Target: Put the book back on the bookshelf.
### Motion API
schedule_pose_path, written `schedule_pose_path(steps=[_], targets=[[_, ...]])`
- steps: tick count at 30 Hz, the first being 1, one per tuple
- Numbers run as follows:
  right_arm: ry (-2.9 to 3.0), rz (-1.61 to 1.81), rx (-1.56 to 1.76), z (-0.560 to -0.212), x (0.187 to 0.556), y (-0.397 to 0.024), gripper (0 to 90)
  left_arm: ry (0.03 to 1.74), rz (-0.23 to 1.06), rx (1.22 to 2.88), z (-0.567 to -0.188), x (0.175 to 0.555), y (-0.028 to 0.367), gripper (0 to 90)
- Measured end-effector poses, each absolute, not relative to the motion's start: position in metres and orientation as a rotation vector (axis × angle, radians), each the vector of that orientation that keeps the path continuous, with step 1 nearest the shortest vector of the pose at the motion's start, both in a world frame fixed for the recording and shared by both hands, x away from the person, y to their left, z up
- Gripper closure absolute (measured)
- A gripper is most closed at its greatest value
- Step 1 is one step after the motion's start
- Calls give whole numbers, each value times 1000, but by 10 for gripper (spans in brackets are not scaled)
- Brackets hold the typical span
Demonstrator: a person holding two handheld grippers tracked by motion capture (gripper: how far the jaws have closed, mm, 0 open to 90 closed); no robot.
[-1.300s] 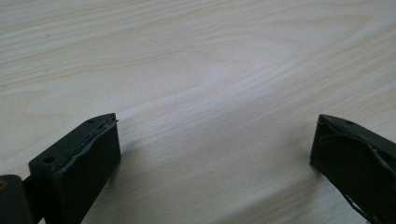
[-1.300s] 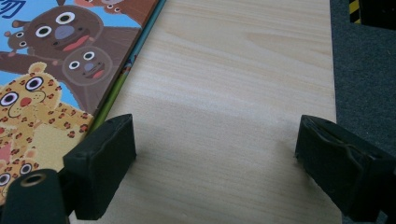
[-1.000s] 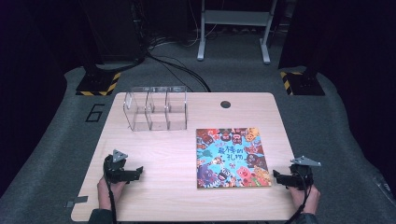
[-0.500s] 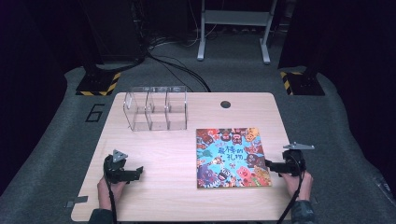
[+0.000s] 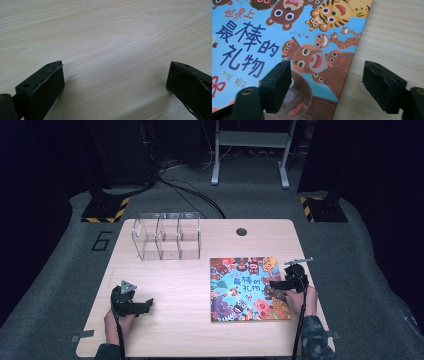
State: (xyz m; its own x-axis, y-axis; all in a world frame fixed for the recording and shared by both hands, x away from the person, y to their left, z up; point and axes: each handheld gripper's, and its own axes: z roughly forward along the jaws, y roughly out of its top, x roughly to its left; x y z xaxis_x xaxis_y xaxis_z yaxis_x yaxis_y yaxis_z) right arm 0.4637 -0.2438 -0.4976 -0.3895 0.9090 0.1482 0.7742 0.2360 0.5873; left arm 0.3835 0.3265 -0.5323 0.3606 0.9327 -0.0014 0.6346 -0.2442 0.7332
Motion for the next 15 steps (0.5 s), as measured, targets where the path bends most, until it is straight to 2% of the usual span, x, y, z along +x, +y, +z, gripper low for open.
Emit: schedule_pose_path(steps=[5,15], targets=[[2302,871,1581,-501,467,-239,322,1356,590,1976,-532,383,326,13],[2238,910,1591,-504,457,-238,362,1357,590,1975,-532,383,326,13]])
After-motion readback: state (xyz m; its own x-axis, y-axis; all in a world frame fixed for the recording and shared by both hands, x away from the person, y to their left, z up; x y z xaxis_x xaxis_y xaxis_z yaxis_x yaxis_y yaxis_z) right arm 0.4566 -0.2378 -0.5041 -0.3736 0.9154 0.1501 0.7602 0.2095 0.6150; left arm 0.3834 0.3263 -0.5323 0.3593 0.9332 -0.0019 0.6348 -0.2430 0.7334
